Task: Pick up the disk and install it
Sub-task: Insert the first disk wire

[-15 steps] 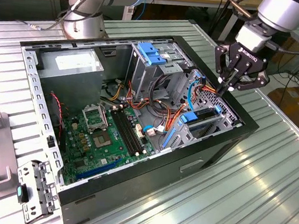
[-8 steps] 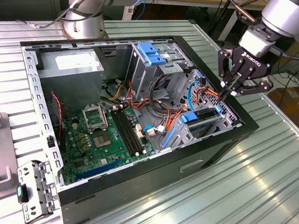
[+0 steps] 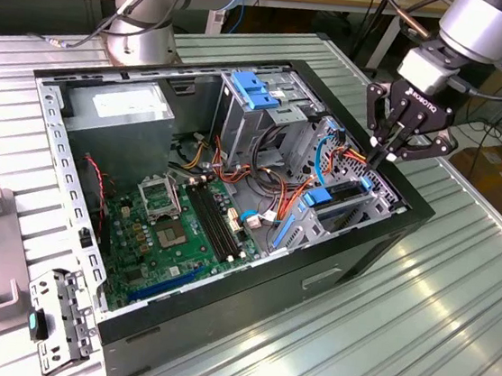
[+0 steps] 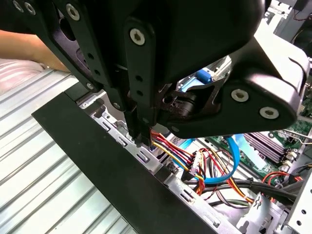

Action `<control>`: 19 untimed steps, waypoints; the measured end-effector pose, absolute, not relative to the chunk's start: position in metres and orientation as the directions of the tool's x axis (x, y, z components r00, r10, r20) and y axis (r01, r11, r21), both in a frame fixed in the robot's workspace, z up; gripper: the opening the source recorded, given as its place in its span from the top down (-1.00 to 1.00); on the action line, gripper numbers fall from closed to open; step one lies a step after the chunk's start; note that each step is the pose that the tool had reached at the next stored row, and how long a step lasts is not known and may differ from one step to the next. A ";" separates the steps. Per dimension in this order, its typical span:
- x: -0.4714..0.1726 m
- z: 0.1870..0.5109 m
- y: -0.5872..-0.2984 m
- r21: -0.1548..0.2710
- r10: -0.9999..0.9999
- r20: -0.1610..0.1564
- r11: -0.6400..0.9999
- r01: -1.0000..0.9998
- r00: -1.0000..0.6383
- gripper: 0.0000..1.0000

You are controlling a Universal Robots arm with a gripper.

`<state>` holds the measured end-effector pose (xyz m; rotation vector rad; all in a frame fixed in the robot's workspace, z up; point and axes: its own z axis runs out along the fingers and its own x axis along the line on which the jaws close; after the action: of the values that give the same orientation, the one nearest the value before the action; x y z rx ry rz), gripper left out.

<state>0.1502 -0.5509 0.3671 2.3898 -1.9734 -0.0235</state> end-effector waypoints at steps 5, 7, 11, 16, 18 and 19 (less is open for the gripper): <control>0.150 0.367 -0.551 0.042 -0.982 0.015 -0.189 -0.981 0.189 0.66; 0.150 0.367 -0.551 0.042 -0.982 0.015 -0.189 -0.981 0.189 0.66; 0.150 0.367 -0.551 0.042 -0.982 0.015 -0.189 -0.981 0.189 0.66; 0.150 0.367 -0.551 0.042 -0.985 0.015 -0.170 -0.985 0.171 0.66; 0.150 0.367 -0.551 0.042 -0.989 0.015 -0.143 -0.989 0.144 0.66; 0.150 0.367 -0.551 0.042 -0.991 0.015 -0.130 -0.991 0.131 0.66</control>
<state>0.1498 -0.5509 0.3669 2.3306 -2.0436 -0.0252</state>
